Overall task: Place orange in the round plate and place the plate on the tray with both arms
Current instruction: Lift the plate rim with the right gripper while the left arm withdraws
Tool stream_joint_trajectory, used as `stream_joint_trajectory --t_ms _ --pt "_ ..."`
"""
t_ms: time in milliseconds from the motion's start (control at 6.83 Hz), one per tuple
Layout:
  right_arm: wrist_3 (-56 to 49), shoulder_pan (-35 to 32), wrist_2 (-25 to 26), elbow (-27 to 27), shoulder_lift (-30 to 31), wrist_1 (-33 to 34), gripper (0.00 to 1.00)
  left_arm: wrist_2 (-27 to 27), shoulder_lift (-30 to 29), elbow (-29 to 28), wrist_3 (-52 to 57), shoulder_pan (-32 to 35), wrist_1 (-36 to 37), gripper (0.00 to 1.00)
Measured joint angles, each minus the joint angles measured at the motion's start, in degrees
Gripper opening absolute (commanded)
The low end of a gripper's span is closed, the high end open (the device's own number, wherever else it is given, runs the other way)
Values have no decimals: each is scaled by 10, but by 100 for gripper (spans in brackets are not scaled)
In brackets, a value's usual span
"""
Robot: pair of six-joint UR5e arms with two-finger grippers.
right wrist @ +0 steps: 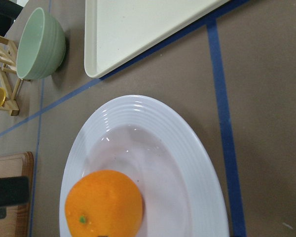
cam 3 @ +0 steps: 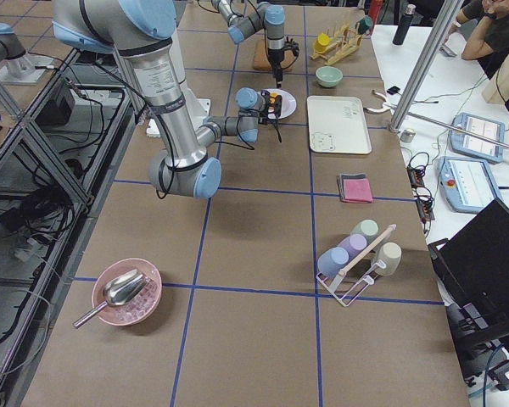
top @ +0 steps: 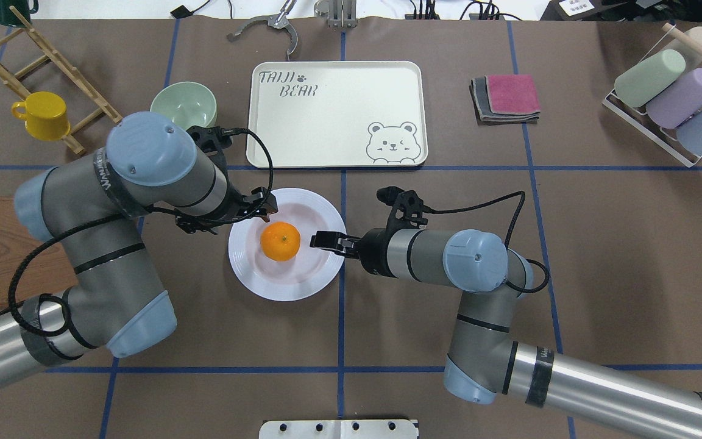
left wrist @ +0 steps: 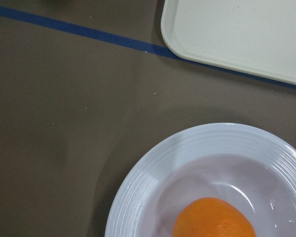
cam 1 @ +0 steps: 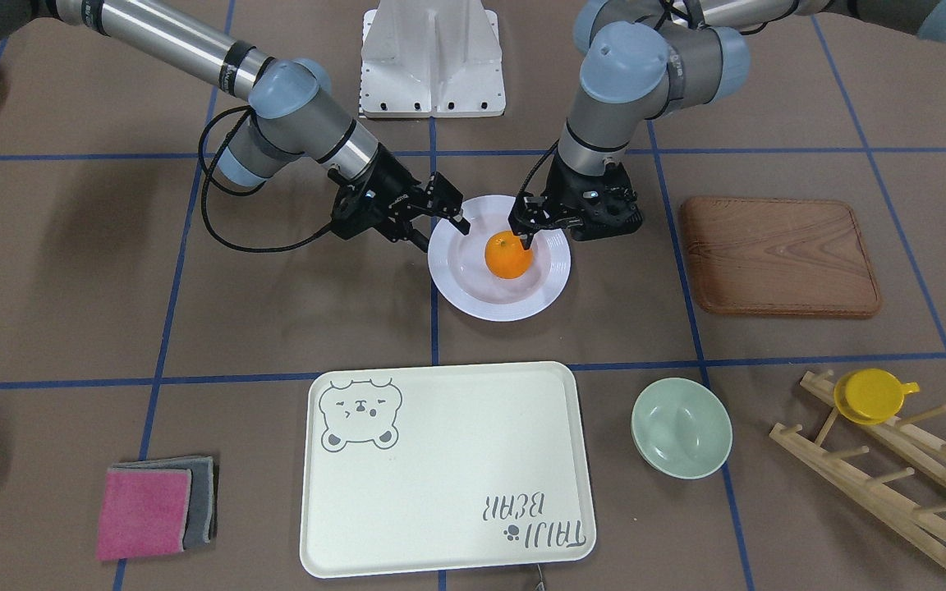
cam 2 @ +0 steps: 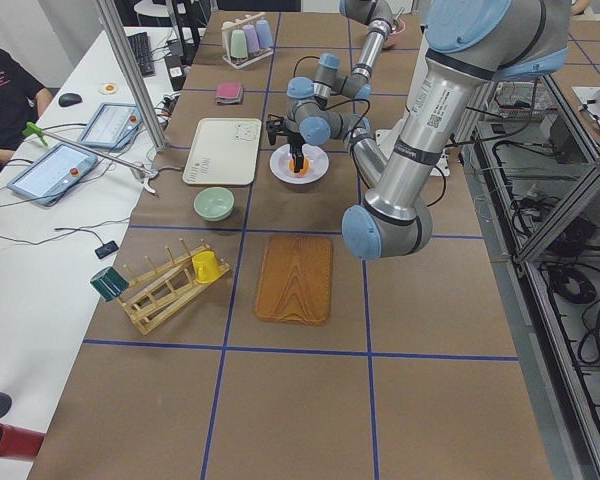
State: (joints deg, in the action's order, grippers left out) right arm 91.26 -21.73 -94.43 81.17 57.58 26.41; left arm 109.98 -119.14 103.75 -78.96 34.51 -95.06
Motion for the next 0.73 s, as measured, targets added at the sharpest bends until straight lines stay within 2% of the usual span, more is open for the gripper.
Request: stream_joint_trajectory --t_ms 146,293,439,585,732 --pt "1 2 4 -13 -10 0 84 2 5 6 6 5 0 97" --pt "1 2 6 -22 -16 0 70 9 8 9 9 12 0 97" --pt "1 3 7 -25 -19 -1 36 21 11 11 14 22 0 97" --pt "3 3 7 -25 -21 -2 9 31 15 12 20 31 0 97" --pt "12 2 7 -22 -22 -11 0 38 20 14 32 41 0 97"
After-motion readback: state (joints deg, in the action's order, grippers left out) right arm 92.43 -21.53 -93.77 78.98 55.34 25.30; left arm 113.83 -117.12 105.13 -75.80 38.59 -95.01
